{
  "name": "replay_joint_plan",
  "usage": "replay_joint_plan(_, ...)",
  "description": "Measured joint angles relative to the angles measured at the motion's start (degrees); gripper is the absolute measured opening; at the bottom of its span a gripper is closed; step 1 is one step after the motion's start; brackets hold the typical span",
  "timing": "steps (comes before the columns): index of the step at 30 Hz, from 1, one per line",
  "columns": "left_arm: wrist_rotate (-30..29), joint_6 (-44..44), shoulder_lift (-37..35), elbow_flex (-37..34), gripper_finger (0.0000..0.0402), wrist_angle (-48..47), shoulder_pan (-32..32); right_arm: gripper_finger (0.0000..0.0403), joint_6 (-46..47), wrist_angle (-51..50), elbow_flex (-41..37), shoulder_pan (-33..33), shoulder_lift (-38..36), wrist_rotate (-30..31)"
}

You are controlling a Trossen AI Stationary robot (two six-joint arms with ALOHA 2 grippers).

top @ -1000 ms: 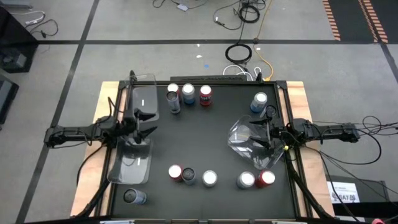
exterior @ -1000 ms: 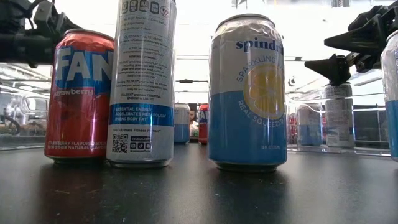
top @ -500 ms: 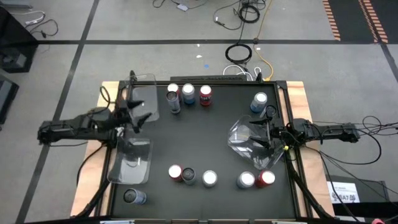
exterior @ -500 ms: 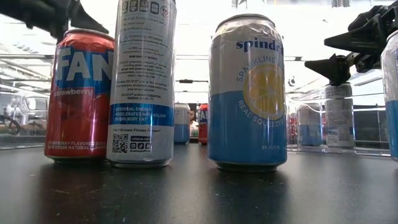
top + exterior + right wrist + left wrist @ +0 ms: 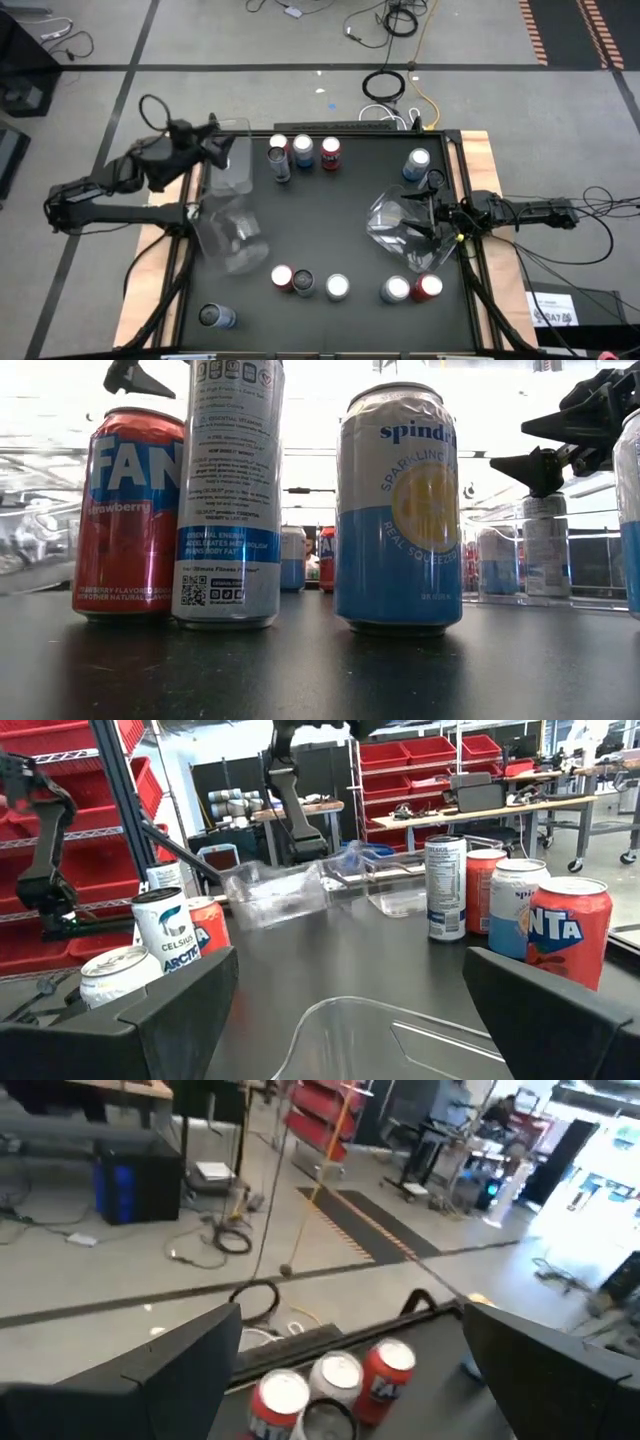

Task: Sort soda cans
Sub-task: Move the bottom left transparent bin to the center of the table

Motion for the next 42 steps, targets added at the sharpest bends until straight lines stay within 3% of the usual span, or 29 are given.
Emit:
replay_joint_plan(5,4.8,-4.2,5.8,1.0,0.0389,-1.1,-0.1,0.0382,0.0,0.0,0.0,0.0,0.0,0.0)
replay_joint_plan(11,16.0,-7.5,8.5,1.1,0.0389,-2.0,-1.2,0.0382,0.0,0.0,0.0,0.0,0.0,0.0)
replay_joint_plan(16,15.5,-5.9,6.5,1.1,0.0389,-1.3,-4.1,0.0382,0.0,0.0,0.0,0.0,0.0,0.0)
replay_joint_plan(20,15.5,-0.3,2.0,1.1,0.0389,3.8,-5.8,0.0382,0.0,0.0,0.0,0.0,0.0,0.0)
replay_joint_plan(26,15.6,4.8,-7.8,1.2,0.0389,0.3,-6.5,0.0382,0.0,0.0,0.0,0.0,0.0,0.0)
replay_joint_plan(32,14.6,5.5,-17.2,1.1,0.0389,-8.1,-6.5,0.0382,0.0,0.0,0.0,0.0,0.0,0.0)
replay_joint_plan(42,17.1,4.8,-28.9,-4.2,0.0389,-8.8,-6.5,0.0382,0.0,0.0,0.0,0.0,0.0,0.0)
